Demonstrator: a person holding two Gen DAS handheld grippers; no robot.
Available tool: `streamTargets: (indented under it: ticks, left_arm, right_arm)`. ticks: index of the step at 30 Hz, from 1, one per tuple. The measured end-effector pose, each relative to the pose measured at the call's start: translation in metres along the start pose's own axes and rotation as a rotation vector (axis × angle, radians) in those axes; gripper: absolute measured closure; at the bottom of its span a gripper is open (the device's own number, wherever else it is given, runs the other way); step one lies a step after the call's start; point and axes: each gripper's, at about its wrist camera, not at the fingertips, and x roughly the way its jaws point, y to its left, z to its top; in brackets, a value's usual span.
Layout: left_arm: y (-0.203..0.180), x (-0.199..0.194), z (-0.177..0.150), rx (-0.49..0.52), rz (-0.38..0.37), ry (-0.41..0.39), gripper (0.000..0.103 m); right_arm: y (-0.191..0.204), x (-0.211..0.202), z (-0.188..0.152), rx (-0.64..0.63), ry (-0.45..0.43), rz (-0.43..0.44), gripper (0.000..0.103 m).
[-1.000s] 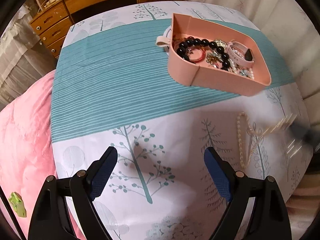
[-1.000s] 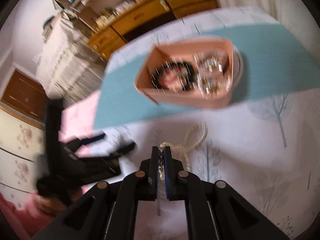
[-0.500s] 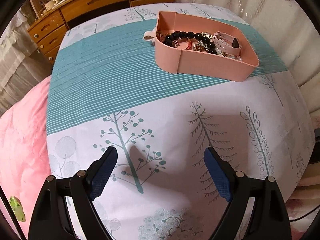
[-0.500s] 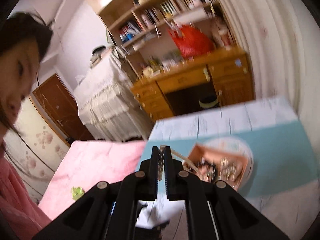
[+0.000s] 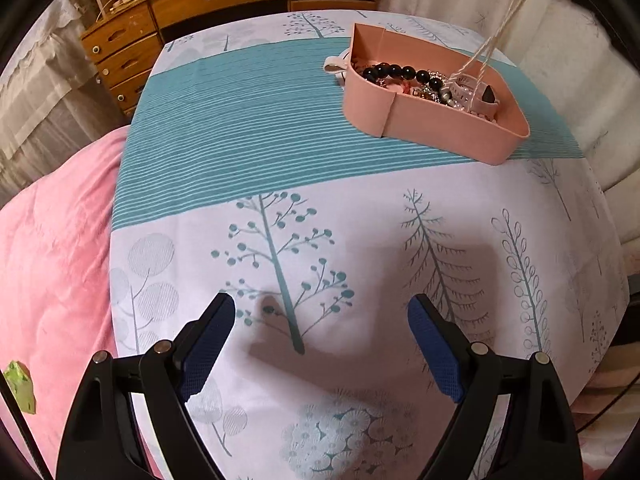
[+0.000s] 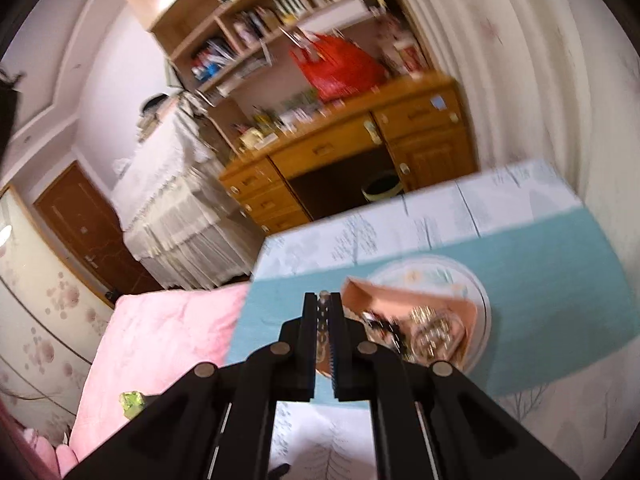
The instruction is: Organize jewelry
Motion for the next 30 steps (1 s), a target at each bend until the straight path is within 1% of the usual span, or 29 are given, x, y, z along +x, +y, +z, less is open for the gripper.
streamTargets:
  ticks: [2,6,8,10,13,14,15,16,17,18,20,22,23,26,28,30]
  left_arm:
    - [-0.001,-0.002,-0.004,0.006,0.012,-0.001,0.016]
    - [-0.006,-0.005,-0.012,-0.001,0.022,0.004,0.016]
    - [-0.009,-0.008,-0.015,-0.002,0.038,0.007,0.016]
    - [-0.013,-0.018,-0.015,0.002,0.060,-0.004,0.016]
    - [-0.020,-0.041,-0.011,0.005,0.096,-0.053,0.016]
    - [-0.022,-0.049,-0.010,0.000,0.103,-0.066,0.016]
    - [-0.026,-0.057,-0.009,-0.008,0.109,-0.077,0.016]
    - [-0.029,-0.067,-0.007,-0.021,0.111,-0.090,0.016]
    - [-0.033,-0.077,-0.008,-0.041,0.106,-0.104,0.016]
    - [-0.036,-0.085,-0.008,-0.060,0.096,-0.115,0.016]
    - [-0.047,-0.101,-0.009,-0.107,0.062,-0.137,0.016]
    - [-0.058,-0.116,-0.011,-0.141,0.040,-0.151,0.016]
    - [-0.065,-0.122,-0.012,-0.145,0.036,-0.160,0.016]
    - [-0.089,-0.142,-0.015,-0.129,0.027,-0.196,0.016]
    - [-0.105,-0.153,-0.014,-0.109,0.011,-0.201,0.015]
    - [-0.121,-0.166,-0.014,-0.099,-0.031,-0.192,0.014]
  right_arm:
    - [-0.010,0.011,-0.009,0.027,0.034,-0.018,0.098]
    - [-0.025,0.029,-0.024,0.067,0.070,-0.069,0.098]
    - [-0.034,0.038,-0.031,0.094,0.107,-0.096,0.098]
    - [-0.043,0.045,-0.035,0.139,0.160,-0.106,0.095]
    - [-0.049,0.040,-0.039,0.188,0.192,-0.097,0.089]
    - [-0.051,0.035,-0.042,0.192,0.205,-0.103,0.080]
    - [-0.051,0.029,-0.044,0.191,0.213,-0.110,0.067]
    - [-0.052,0.019,-0.048,0.187,0.219,-0.114,0.061]
    - [-0.052,0.012,-0.051,0.180,0.228,-0.120,0.049]
    - [-0.054,0.004,-0.055,0.175,0.241,-0.130,0.039]
    - [-0.059,-0.019,-0.066,0.159,0.274,-0.151,0.032]
    - [-0.066,-0.043,-0.080,0.141,0.300,-0.186,0.028]
    - [-0.071,-0.056,-0.088,0.132,0.311,-0.206,0.023]
    - [-0.087,-0.098,-0.115,0.124,0.327,-0.284,0.015]
    - [-0.096,-0.123,-0.129,0.135,0.327,-0.307,0.013]
    - [-0.106,-0.149,-0.141,0.174,0.314,-0.313,0.013]
